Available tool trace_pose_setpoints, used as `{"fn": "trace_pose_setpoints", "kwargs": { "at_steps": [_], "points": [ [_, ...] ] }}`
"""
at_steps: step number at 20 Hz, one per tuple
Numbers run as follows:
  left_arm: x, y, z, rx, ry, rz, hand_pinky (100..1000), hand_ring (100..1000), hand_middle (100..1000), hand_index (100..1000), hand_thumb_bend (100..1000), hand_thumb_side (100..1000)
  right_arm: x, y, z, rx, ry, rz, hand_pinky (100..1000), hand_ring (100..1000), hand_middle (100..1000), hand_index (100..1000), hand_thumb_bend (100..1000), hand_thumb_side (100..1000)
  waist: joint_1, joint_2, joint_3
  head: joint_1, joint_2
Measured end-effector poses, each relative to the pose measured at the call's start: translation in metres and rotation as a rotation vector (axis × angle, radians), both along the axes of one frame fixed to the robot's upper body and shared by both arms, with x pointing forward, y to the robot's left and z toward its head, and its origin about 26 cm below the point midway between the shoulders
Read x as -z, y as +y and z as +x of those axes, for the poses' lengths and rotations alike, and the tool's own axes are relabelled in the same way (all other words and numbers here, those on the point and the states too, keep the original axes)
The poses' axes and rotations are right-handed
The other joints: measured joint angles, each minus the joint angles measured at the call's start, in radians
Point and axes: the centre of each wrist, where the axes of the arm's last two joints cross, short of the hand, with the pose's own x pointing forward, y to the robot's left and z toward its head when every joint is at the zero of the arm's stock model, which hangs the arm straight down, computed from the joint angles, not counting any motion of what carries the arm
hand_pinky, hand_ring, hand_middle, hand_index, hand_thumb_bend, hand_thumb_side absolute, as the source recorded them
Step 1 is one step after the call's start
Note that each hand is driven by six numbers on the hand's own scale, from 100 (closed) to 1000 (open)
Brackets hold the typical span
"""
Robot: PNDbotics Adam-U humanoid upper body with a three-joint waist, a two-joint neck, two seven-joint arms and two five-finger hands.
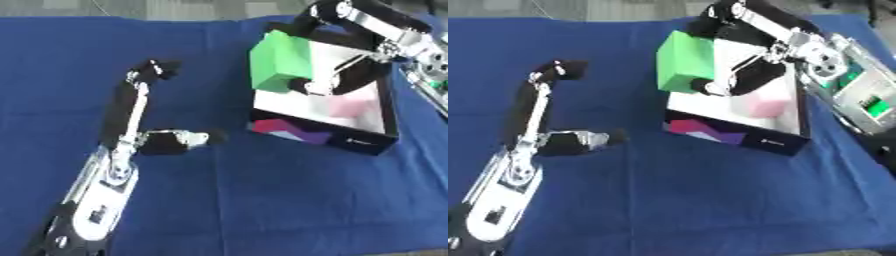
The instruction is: Pick up the objects with one hand, pass them to the other hand, and then place them into the box on the other side of the table.
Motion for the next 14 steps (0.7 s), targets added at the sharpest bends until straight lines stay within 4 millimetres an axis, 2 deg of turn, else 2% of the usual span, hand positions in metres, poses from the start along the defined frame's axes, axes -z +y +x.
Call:
{"fn": "trace_pose_setpoints", "kwargs": {
  "at_steps": [1,2,8,14],
  "points": [
    [0.000,0.000,0.000,-0.001,0.001,0.000,758,671,625,791,1000,581,0.001,-0.002,-0.001,0.017,-0.004,0.007,803,631,242,611,299,100,0.002,-0.001,-0.002,-0.005,-0.002],
    [0.000,0.001,0.000,-0.003,0.000,0.001,758,671,624,791,1000,581,0.001,-0.005,-0.001,0.035,-0.006,0.014,803,631,240,611,363,100,0.003,-0.002,-0.004,-0.010,-0.005],
    [0.000,0.004,0.001,-0.012,0.003,0.007,758,672,623,790,1000,580,0.003,-0.018,-0.004,0.143,-0.015,0.050,802,632,244,615,364,100,0.010,-0.004,-0.009,-0.029,-0.010],
    [0.001,0.004,0.001,-0.015,0.006,0.012,758,672,624,791,1000,582,0.010,-0.041,0.004,0.273,-0.002,0.070,800,632,251,615,375,100,0.015,-0.005,-0.011,-0.042,-0.020]
  ]
}}
